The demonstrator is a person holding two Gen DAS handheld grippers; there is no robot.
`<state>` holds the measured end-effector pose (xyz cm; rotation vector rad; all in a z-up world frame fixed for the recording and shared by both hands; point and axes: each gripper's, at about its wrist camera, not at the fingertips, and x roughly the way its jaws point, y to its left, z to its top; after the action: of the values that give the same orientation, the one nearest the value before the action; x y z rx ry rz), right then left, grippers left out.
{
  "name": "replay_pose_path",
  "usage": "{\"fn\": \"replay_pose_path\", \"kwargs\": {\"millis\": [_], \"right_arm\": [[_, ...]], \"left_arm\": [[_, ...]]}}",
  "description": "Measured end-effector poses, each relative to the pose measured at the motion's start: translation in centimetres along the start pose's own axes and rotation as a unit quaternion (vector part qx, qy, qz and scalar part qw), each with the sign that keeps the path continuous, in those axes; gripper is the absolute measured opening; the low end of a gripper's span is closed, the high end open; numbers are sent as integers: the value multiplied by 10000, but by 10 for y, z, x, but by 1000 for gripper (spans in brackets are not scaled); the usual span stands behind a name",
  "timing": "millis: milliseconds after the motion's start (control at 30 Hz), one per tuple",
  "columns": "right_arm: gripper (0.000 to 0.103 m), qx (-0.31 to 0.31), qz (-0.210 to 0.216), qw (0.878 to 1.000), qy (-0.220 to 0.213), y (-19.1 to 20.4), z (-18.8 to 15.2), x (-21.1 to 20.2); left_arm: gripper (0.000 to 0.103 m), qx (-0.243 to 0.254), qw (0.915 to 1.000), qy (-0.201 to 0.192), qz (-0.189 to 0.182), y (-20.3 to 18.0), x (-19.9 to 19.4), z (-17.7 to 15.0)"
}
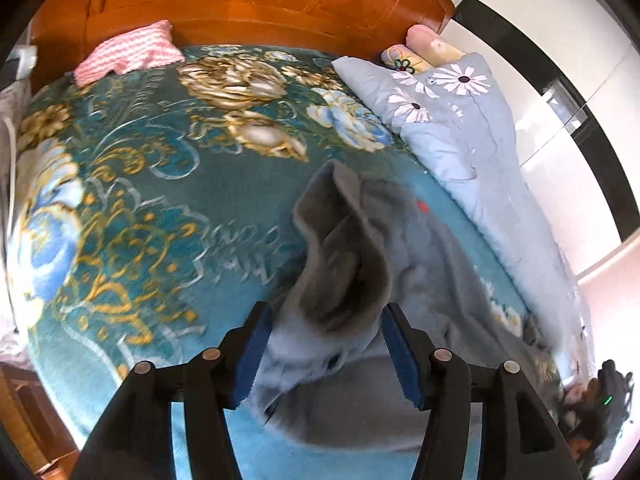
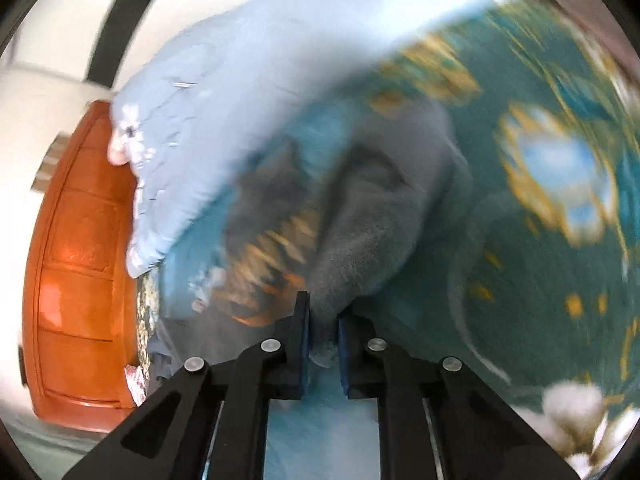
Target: Fold clothes
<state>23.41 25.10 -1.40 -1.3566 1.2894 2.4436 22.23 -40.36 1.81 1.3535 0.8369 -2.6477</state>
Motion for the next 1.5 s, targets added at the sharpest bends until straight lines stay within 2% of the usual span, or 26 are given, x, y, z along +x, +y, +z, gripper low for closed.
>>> {"fn": "replay_pose_path", "kwargs": {"millis": [167, 333, 367, 533, 600, 667, 800, 833, 867, 933, 1033, 1233, 1367, 1433, 1467, 1500], "right_arm": [[11, -976, 300, 9932, -561, 87, 49, -23], [11, -1899, 591, 9724, -1219, 162, 85, -48], [11, -1910, 533, 9727, -1209, 162, 88, -43], [11, -1367, -394, 9897, -141, 94, 79, 39], [11, -1064, -499, 9931, 35, 69, 75, 52], [12, -743, -495, 9959, 174, 43, 69, 58], [14, -765, -509, 9955, 234, 37, 70, 55], [19, -818, -464, 9953, 212, 39, 71, 48], [30, -861, -430, 9952, 179, 40, 70, 42], [44, -973, -330, 9947, 58, 38, 65, 26], [45, -953, -232, 9952, 60, 36, 47, 28], [45, -584, -129, 9957, 708, 11, 9, 65], [45, 66, 289, 9973, 666, 11, 1, 84], [45, 296, 298, 9973, 597, 13, -2, 90], [41, 418, 278, 9972, 545, 14, -4, 91], [34, 537, 298, 9969, 501, 13, -6, 92]], "left_arm": [[62, -207, 9998, 77, 33, 15, 2, -13], [62, -336, 9992, 191, 72, 22, 10, -21], [62, -364, 9991, 211, 81, 23, 12, -23], [63, -526, 9979, 283, 253, 27, 24, -30], [62, -564, 9975, 291, 307, 28, 27, -31], [62, -568, 9975, 280, 325, 27, 29, -30], [62, -484, 9978, 185, 423, 19, 32, -27], [62, -464, 9978, 158, 450, 18, 33, -26], [62, -461, 9977, 145, 473, 16, 34, -25], [61, -487, 9976, 126, 478, 16, 35, -25], [61, -527, 9974, 102, 479, 17, 37, -25], [61, -609, 9971, 53, 445, 20, 40, -21], [61, -564, 9976, 70, 391, 24, 39, -15], [60, -519, 9980, 84, 337, 27, 39, -10], [59, -489, 9983, 98, 315, 27, 39, -8], [52, -459, 9984, 113, 295, 28, 39, -7]]}}
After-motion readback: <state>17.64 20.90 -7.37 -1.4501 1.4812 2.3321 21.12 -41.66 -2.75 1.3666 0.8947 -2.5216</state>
